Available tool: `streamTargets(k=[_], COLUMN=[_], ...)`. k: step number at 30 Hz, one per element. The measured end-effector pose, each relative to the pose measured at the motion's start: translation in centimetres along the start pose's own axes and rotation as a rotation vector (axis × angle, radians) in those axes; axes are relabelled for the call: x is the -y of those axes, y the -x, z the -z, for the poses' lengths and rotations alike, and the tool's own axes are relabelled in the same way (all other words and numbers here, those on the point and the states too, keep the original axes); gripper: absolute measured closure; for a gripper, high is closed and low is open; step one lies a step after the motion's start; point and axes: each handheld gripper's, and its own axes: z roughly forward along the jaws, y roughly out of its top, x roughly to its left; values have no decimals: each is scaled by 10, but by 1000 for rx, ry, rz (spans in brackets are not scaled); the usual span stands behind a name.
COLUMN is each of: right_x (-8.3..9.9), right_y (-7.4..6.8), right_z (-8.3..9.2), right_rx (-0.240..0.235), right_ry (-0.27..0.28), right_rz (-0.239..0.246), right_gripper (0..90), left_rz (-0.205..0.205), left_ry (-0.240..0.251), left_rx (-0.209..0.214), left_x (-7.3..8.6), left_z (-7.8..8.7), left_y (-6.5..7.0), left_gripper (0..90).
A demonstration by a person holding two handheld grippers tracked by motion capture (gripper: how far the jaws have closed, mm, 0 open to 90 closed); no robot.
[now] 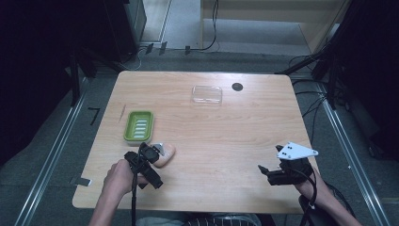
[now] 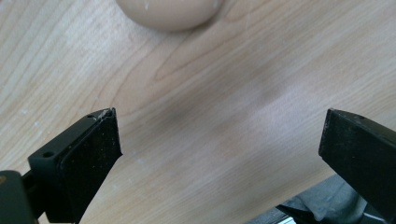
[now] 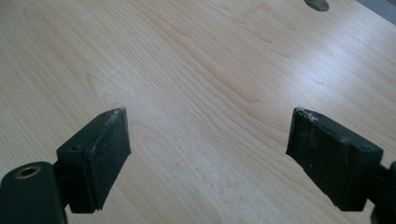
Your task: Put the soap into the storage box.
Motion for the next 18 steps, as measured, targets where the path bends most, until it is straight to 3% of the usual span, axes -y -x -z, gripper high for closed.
streamTargets(k=[18], right_x=[0], right_y=[0], right_z=[0], right_rx=[1], right_ry=[0], right_rz=[-7], right_gripper=[134], left_rz=[-25], left_ry=[-14], left_rx=[14], left_x=[-30], left_z=[-1], left_y=[-3], left_gripper=[0])
